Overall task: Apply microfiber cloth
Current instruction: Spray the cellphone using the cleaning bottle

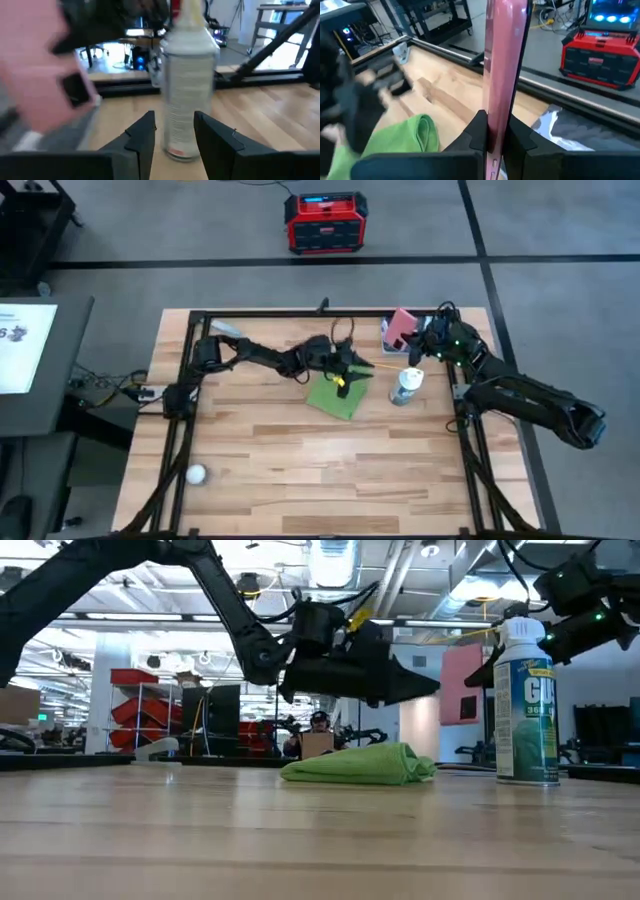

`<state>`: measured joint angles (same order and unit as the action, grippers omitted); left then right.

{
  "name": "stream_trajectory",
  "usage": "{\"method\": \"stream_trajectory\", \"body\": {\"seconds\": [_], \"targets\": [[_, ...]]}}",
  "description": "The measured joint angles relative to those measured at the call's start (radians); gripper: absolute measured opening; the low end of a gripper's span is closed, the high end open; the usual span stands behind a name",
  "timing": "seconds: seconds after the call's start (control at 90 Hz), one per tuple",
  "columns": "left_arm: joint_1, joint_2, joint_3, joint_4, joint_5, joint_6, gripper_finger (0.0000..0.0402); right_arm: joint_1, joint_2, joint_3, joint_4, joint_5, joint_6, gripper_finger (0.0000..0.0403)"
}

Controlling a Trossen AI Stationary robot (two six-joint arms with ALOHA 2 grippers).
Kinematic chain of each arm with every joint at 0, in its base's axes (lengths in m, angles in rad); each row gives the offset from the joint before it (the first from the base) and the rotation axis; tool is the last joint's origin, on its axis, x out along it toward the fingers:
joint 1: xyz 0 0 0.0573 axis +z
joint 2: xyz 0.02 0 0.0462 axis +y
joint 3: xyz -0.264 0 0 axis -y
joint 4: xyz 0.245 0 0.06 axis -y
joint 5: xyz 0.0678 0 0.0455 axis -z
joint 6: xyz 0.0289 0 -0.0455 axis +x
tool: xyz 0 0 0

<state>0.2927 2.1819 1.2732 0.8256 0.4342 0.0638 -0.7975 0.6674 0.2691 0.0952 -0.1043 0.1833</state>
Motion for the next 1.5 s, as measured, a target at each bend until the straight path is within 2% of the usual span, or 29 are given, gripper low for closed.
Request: {"method": "stream_trajectory", "body": {"seconds": [0.144, 0.344, 0.733, 0.944, 1.222, 1.5], "targets": [[0.013, -0.017, 0.0, -0.006, 0.059, 0.001, 0.0114, 0.0, 0.0, 0.0, 0.008, 0.0, 0.003, 0.0014], [0.019, -0.048, 0.0, -0.006, 0.067, 0.041, 0.0114, 0.0, 0.0, 0.0, 0.01, 0.0, 0.003, 0.0014], [0.033, -0.058, 0.0, 0.0, 0.108, 0.019, 0.0114, -0.001, 0.0, 0.0, 0.014, 0.0, -0.008, 0.0014], [0.035, -0.123, -0.001, -0.028, 0.149, 0.042, 0.0114, -0.001, 0.0, 0.0, 0.014, 0.0, -0.024, 0.0014], [0.034, -0.147, -0.001, -0.143, 0.145, 0.076, 0.0114, -0.001, 0.0, 0.0, 0.014, 0.0, -0.025, 0.0014], [0.033, -0.148, -0.001, -0.127, 0.1, 0.079, 0.0114, -0.002, 0.0, 0.0, 0.016, 0.0, -0.026, 0.0014]]}}
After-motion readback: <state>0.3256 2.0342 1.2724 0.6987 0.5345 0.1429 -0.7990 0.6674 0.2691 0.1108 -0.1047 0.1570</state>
